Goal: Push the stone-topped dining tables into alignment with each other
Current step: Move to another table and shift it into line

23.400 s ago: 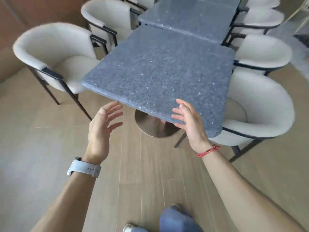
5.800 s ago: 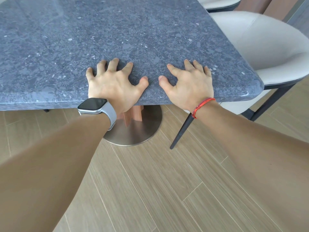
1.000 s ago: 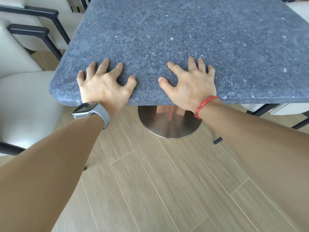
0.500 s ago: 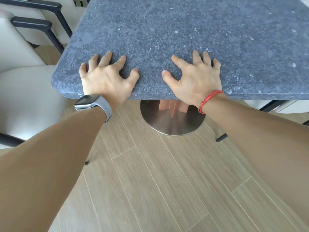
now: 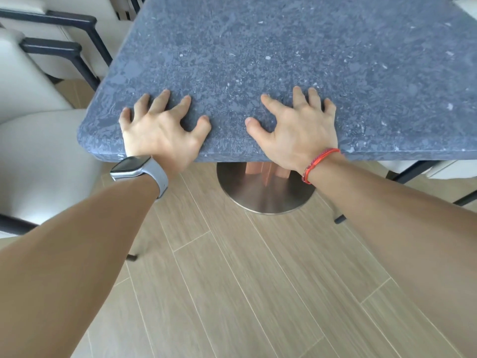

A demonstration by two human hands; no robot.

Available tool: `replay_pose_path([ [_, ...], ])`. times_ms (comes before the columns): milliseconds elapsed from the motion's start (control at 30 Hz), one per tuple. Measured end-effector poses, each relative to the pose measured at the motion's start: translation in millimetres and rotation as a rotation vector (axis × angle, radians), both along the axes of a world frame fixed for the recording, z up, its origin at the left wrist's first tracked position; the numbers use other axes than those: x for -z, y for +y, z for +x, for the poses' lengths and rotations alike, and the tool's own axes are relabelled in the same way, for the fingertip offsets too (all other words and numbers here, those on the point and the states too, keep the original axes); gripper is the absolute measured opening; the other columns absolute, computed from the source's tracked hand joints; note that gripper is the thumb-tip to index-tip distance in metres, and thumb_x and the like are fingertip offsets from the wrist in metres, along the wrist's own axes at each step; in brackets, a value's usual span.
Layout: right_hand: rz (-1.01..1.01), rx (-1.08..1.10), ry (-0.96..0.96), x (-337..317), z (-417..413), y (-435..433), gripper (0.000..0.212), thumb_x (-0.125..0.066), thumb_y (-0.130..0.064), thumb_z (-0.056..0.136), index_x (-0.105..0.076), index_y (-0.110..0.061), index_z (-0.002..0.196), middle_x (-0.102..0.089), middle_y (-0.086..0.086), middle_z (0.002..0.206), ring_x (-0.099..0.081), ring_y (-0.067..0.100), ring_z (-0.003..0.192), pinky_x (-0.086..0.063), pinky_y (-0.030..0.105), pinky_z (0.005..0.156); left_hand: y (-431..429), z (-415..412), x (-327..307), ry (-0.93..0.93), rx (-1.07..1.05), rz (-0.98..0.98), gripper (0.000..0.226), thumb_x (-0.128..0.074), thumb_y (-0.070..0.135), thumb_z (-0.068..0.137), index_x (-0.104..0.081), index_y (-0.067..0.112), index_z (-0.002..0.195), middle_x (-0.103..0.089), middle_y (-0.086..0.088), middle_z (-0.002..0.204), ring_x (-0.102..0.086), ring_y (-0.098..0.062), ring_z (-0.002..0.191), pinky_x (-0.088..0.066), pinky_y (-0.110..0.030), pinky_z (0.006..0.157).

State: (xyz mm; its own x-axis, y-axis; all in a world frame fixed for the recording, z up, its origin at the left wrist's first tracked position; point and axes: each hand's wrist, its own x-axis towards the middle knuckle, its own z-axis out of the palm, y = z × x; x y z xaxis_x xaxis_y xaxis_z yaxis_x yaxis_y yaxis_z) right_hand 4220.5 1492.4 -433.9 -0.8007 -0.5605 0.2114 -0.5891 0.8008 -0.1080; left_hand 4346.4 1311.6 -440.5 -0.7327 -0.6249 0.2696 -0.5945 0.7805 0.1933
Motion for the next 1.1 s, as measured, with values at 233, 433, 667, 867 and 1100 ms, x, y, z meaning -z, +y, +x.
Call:
replay_pose_path([
  [233,-0.006,-0.009,-0.004,1,-1,0,0.072,-0.027,-0.078,0.085,-0.047,-0.043,0.145,-0.04,0.024,0.154,-0.029,0.045,0.145,-0.018,0.064,0.116,0,1,2,0.026,-0.006,-0.006,0.069,-0.029,0.074,0.089,-0.054,0.041,0.145,-0.044,0.002,0.16,-0.029,-0.03,0.151,-0.016,-0.056,0.123],
  [433,-0.019,-0.007,-0.026,1,0,3,0.073,-0.028,-0.08,0.085,-0.048,-0.044,0.145,-0.039,0.023,0.155,-0.027,0.044,0.146,-0.015,0.064,0.117,2,-1,1,0.03,-0.008,0.007,0.071,-0.029,0.074,0.089,-0.053,0.039,0.146,-0.043,0.001,0.161,-0.028,-0.029,0.151,-0.014,-0.056,0.123],
  [667,-0.04,-0.025,-0.115,-11,-1,16,0.072,-0.038,-0.079,0.084,-0.051,-0.038,0.142,-0.045,0.018,0.149,-0.031,0.037,0.144,-0.02,0.055,0.116,29,-2,-21,0.053,0.047,0.092,0.064,-0.042,0.053,0.085,-0.067,0.019,0.132,-0.057,-0.009,0.145,-0.045,-0.04,0.135,-0.031,-0.057,0.114],
  [867,-0.08,0.091,-0.058,-22,-27,88,0.063,-0.037,-0.071,0.089,-0.055,-0.036,0.139,-0.047,0.016,0.148,-0.034,0.039,0.138,-0.025,0.054,0.112,102,-43,-34,0.092,0.142,0.174,0.069,-0.042,0.062,0.083,-0.061,0.027,0.139,-0.049,-0.004,0.152,-0.037,-0.034,0.143,-0.024,-0.054,0.119],
  [1100,0.033,0.255,-0.115,-3,-82,157,0.075,-0.027,-0.081,0.086,-0.032,-0.046,0.152,-0.021,0.02,0.164,-0.012,0.039,0.151,-0.006,0.058,0.121,152,-93,-8,-0.029,0.175,0.146,0.061,-0.034,0.057,0.093,-0.049,0.034,0.147,-0.036,0.0,0.163,-0.022,-0.031,0.152,-0.007,-0.068,0.118],
])
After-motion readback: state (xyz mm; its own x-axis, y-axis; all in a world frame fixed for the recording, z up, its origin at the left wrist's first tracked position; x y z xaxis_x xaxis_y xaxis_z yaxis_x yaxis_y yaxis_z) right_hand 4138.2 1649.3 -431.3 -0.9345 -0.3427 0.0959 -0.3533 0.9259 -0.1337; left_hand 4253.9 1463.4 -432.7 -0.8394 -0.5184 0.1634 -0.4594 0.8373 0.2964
